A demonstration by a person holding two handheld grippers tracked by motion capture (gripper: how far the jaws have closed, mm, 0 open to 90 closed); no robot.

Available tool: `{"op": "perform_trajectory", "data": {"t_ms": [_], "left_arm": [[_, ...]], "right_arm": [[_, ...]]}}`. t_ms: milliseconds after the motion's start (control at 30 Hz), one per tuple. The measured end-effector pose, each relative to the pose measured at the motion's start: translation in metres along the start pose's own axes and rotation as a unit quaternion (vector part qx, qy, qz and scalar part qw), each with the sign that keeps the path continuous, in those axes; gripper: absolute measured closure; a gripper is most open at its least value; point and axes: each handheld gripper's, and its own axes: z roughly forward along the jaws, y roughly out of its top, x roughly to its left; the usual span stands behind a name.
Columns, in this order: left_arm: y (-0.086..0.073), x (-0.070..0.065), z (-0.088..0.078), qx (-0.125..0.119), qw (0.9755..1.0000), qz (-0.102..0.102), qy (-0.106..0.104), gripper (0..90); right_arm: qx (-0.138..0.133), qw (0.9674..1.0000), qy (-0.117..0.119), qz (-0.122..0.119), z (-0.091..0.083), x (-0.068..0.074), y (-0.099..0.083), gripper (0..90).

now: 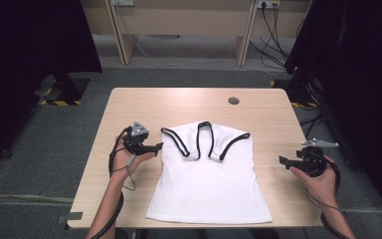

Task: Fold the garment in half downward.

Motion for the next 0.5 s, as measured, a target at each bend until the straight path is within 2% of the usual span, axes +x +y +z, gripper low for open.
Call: {"op": "perform_trajectory", "data": {"t_ms": [200, 400, 500], "left_arm": [[0.006, 0.008, 0.011, 0.011, 0.9999, -0.010, -0.003, 28.0], [0.020, 0.018, 0.029, 0.033, 0.9993, -0.016, -0.003, 28.1], [0.029, 0.023, 0.040, 0.048, 0.9987, -0.017, -0.005, 28.2]], "right_arm": [[-0.002, 0.9999, 0.011, -0.010, 0.008, 0.007, 0.020, 19.1], [0.004, 0.9988, 0.038, -0.031, 0.023, 0.020, 0.047, 15.7], [0.003, 0.9981, 0.048, -0.038, 0.033, 0.028, 0.064, 19.9]]}}
